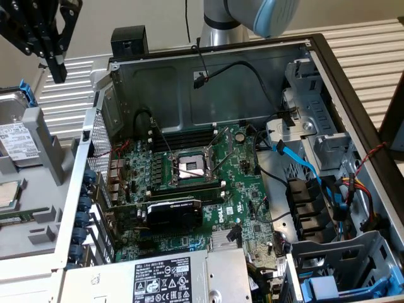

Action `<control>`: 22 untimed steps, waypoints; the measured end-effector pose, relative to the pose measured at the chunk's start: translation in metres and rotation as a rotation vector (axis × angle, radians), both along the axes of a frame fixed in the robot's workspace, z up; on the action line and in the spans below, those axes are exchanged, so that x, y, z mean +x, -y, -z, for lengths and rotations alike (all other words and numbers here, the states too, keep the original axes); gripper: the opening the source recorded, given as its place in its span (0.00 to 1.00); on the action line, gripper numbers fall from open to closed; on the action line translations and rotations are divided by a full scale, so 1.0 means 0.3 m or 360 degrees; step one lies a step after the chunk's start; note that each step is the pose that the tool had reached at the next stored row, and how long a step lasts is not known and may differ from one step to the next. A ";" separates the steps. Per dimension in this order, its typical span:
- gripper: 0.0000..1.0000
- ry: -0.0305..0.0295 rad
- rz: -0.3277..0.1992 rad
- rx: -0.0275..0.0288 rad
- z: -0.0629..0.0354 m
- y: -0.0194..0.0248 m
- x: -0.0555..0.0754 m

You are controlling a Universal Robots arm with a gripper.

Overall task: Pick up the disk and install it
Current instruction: 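Reach for the disk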

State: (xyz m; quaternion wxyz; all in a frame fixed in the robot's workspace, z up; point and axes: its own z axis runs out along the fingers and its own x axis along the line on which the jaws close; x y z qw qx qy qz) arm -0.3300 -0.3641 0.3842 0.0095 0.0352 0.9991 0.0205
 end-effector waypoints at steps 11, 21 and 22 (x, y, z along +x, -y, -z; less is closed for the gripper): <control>0.11 -0.00002 -0.0001 0.00000 0.003 0.000 -0.165; 0.11 -0.00022 -0.0003 -0.00023 0.005 -0.003 -0.312; 0.11 -0.00026 -0.0005 -0.00074 0.005 -0.005 -0.320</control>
